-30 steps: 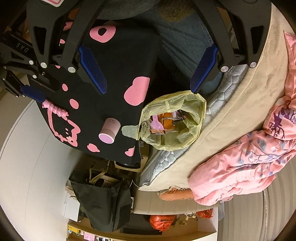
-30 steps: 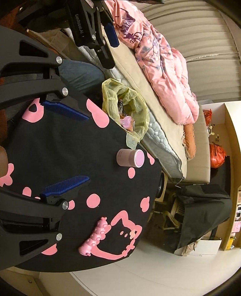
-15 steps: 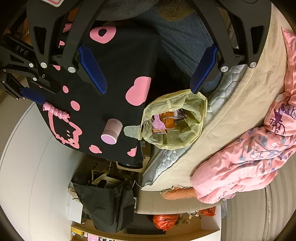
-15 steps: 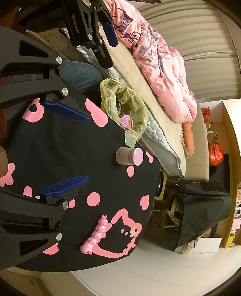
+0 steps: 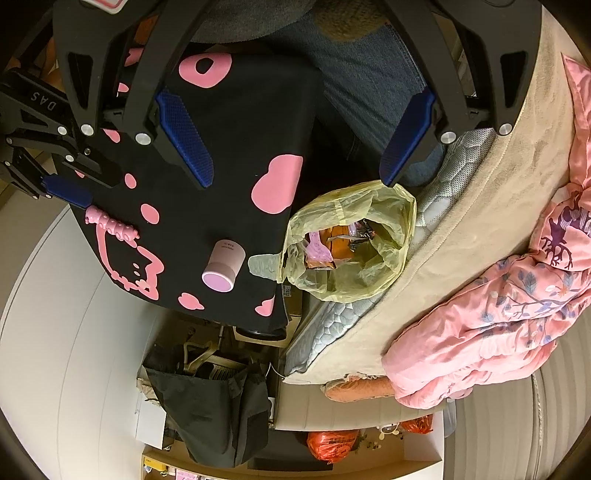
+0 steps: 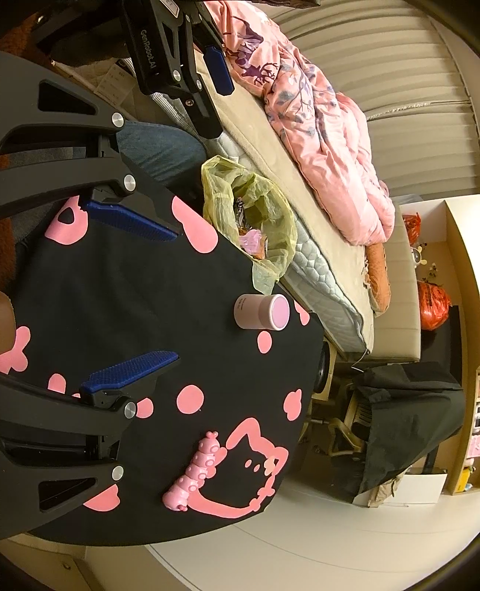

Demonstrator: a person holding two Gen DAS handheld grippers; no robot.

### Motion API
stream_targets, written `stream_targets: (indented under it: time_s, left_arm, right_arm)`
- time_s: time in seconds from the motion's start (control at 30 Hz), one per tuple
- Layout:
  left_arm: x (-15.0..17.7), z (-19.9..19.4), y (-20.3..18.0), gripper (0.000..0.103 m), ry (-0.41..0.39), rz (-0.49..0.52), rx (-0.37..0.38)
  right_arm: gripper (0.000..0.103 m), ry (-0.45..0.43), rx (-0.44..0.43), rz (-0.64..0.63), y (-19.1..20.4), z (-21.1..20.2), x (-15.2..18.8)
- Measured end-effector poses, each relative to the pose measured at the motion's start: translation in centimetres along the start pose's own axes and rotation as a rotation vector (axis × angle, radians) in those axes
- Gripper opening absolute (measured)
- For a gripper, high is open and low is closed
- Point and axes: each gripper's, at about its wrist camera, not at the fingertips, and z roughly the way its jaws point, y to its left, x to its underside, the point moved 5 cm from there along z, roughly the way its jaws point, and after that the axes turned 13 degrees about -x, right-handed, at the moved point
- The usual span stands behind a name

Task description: Collect trash

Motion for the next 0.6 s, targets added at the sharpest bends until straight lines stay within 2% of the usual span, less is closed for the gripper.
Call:
stream_targets:
  time_s: [0.6]
  left_arm:
    - [0.14,0.21,0.13,0.087,0.005,0.001,0.003]
  right_arm:
    - [0.058,0.001,-0.003,0.002,-0.08,-0.01,0.09]
